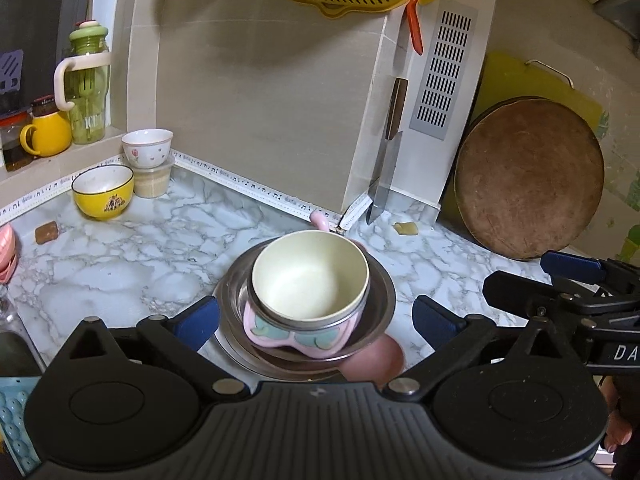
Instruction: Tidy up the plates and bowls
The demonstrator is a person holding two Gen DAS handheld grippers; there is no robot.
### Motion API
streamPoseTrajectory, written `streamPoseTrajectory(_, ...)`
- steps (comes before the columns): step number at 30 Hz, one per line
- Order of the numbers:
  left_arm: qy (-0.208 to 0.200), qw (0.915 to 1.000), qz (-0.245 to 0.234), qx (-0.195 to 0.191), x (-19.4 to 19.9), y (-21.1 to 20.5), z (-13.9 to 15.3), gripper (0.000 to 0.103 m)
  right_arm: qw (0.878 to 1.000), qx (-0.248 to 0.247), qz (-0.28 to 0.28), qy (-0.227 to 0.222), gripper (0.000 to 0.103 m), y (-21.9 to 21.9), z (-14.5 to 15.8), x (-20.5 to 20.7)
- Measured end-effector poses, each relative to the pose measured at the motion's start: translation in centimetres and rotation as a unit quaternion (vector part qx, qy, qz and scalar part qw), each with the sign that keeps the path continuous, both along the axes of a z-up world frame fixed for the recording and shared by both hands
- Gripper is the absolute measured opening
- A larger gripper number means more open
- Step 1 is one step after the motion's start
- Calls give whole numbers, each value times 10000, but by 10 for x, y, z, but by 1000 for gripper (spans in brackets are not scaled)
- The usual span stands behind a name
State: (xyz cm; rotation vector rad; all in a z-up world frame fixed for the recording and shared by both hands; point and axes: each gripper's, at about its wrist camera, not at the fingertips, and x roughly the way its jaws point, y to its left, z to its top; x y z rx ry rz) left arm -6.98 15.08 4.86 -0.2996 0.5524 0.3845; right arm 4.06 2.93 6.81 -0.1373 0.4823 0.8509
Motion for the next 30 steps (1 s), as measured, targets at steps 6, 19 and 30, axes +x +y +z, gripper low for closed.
streamPoseTrajectory(6,-55,9999,46,-104,-5,-4,-2,103,9998,148,-111,-58,103,-9,-3,-4)
streamPoseTrajectory(19,-217,9995,53,219,-8,-19,5,103,9993,249,-255,-144,103,-21,-7,-14)
streamPoseTrajectory(30,-260,9989,-28,399,-7,-21,5,103,9987,266,-435,54,103,-23,-9,-9)
